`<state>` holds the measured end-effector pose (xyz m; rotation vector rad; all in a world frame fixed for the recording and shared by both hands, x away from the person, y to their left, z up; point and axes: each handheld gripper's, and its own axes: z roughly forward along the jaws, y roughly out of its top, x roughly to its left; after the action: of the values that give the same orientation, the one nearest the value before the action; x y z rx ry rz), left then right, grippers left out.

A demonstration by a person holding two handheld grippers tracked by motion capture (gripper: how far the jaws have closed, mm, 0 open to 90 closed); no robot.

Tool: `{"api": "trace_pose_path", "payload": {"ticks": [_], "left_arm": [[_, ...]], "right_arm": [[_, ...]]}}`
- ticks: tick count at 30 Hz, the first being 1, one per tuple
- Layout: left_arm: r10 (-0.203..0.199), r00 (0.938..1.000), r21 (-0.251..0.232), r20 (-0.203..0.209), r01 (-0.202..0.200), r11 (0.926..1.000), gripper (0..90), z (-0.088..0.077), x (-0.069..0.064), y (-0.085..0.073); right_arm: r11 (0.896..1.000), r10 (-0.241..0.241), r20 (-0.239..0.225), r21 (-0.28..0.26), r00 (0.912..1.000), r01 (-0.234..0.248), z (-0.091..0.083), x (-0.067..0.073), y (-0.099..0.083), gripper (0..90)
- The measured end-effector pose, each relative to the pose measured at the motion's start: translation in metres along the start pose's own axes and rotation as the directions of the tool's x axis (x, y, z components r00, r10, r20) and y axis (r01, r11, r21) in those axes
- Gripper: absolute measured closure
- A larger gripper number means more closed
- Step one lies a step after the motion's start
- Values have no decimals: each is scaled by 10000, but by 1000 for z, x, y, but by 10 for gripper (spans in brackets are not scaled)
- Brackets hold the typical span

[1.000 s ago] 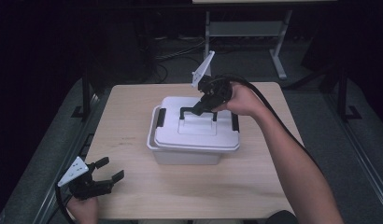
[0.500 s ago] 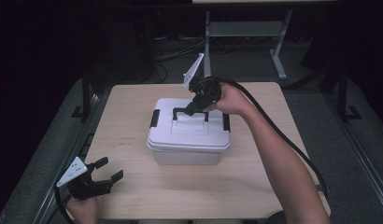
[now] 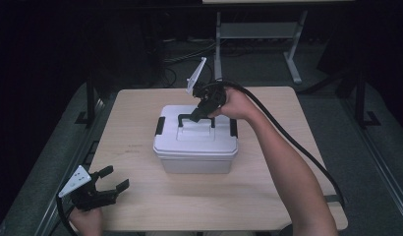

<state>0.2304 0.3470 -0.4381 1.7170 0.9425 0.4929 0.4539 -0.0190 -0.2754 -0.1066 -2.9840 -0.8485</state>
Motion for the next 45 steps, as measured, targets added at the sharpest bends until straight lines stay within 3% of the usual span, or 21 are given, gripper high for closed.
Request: {"api": "trace_pose_path", "payload": {"ticks": [28,40,45], "left_arm": [[-130,9999,-71,-38,129,9999,132,-2,1,0],[-69,10000,-23,-15,69,10000,132,0,0,0],[-32,10000,43,-5,32,10000,131,1,-1,0]], "right_arm": [[9997,150,-270,194,9995,-145,11,-4,-2,831],[9987,474,89,-192,9988,-473,2,-3,-11,678],[9970,731,370,-301,9966,-720,-8,-3,-22,675]]}}
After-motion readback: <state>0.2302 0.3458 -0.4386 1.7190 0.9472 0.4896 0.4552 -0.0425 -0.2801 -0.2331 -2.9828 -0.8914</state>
